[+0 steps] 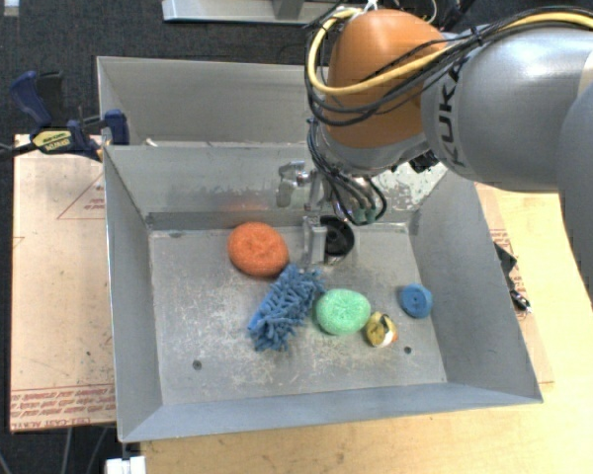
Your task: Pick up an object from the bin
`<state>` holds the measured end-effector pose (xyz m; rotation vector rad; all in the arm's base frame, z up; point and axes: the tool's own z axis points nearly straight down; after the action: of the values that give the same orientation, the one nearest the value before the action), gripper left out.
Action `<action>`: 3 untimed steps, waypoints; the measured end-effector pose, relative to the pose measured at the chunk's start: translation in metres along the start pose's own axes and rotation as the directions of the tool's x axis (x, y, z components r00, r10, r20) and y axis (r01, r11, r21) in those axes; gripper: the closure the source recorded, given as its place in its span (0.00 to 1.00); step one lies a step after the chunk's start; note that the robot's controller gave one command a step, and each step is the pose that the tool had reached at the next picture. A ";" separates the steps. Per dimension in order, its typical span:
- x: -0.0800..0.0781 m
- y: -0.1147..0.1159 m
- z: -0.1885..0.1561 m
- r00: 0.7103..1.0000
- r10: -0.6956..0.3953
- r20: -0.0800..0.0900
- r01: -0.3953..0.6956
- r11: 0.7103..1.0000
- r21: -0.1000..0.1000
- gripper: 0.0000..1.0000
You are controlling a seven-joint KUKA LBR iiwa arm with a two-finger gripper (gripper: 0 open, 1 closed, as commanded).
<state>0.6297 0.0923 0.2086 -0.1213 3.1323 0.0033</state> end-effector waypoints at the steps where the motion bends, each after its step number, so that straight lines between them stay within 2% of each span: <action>1: 0.009 -0.014 0.057 0.980 -0.199 0.000 0.199 0.980 0.000 0.00; 2: 0.015 -0.037 0.103 0.958 -0.285 0.002 0.285 0.958 0.000 0.00; 3: 0.025 -0.023 0.121 0.925 -0.379 0.001 0.379 0.925 0.001 0.00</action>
Offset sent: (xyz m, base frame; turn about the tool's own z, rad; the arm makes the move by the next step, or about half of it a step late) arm -0.0127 -0.0432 -0.1093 -0.2851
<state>0.6078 0.0673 0.0875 -0.7234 3.0488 -0.0009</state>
